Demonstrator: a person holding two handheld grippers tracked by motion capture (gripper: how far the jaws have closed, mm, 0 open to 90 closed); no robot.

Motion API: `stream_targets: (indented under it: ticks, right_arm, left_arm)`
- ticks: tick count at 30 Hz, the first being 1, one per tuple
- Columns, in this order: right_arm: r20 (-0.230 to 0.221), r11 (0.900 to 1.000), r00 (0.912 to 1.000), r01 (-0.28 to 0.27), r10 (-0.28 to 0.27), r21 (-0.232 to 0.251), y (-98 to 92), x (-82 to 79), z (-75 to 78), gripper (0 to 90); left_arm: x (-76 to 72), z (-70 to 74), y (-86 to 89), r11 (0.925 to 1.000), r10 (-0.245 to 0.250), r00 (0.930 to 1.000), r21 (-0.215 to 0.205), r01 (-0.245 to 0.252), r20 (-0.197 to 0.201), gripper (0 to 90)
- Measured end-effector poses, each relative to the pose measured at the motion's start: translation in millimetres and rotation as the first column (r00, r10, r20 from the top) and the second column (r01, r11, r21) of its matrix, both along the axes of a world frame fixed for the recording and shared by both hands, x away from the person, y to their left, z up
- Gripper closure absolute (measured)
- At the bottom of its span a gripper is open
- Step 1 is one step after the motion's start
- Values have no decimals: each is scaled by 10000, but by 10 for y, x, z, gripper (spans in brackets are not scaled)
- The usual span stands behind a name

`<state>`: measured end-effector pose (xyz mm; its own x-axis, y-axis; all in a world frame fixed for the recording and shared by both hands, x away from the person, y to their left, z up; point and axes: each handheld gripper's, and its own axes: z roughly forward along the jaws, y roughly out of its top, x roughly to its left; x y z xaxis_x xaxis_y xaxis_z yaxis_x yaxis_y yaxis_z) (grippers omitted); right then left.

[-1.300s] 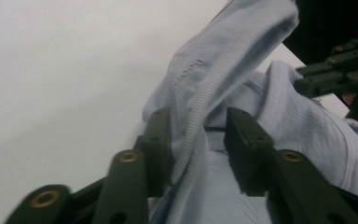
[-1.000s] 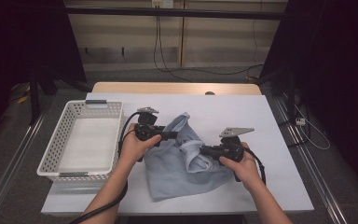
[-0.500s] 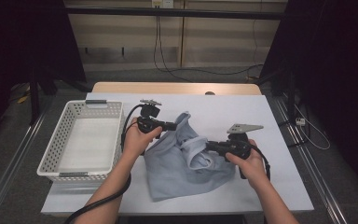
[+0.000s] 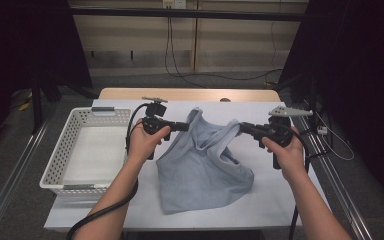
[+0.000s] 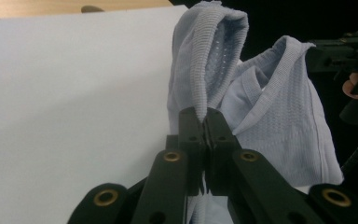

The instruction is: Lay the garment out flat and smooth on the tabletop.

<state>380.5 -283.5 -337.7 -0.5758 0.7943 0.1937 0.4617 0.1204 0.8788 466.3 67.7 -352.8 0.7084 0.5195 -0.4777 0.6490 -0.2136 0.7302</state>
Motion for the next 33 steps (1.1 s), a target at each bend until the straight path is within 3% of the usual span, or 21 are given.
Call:
stream_targets:
  ticks: [4,6,7,8,9,10,12,13,15,17,22,27,33]
  right_arm:
    - [298,9960,9957,875,-881,183,-78,233,177,866]
    - [509,9896,9883,1427,-1436,200,-122,354,253,865]
    - [680,9810,9787,1930,-1939,200,-151,438,282,852]
    - [871,9718,9683,2357,-2342,-79,-166,499,282,724]
    - [965,9549,9514,2960,-2925,-241,-184,547,255,537]
    - [865,9449,9424,3264,-3232,-256,-202,575,224,477]
    - [689,9390,9398,3388,-3348,-587,-225,572,151,359]
    - [598,9403,9419,3341,-3305,-643,-224,555,104,309]
    - [454,9429,9484,3168,-3137,-1025,-219,506,3,295]
    - [168,9555,9599,2801,-2798,-924,-206,447,-94,279]
    - [-206,9714,9740,2234,-2257,-807,-147,288,-270,267]
    - [-418,9755,9768,2066,-2102,-761,-150,161,-370,238]
    - [-481,9774,9800,1880,-1933,-971,-166,15,-483,226]
  left_arm:
    - [155,119,7,9986,433,9990,-314,-429,136,876]
    - [240,143,-15,9961,761,9963,-473,-742,404,875]
    - [277,130,-34,9952,929,9933,-385,-904,684,861]
    - [297,108,-59,9929,1186,9893,-156,-1177,845,739]
    - [301,87,-85,9887,1452,9839,221,-1483,1046,565]
    - [292,63,-104,9869,1435,9819,555,-1512,1236,424]
    - [248,2,-139,9862,1283,9834,885,-1402,1284,319]
    - [230,-33,-147,9850,1218,9845,1069,-1356,1263,272]
    - [204,-102,-150,9810,1297,9849,1299,-1444,1151,201]
    - [178,-153,-135,9814,1259,9868,1325,-1390,1022,182]
    - [102,-224,-129,9784,1188,9891,1592,-1316,874,142]
    - [29,-258,-98,9782,1211,9904,1616,-1306,673,120]
    - [-72,-265,-84,9773,1046,9915,1769,-1168,767,107]
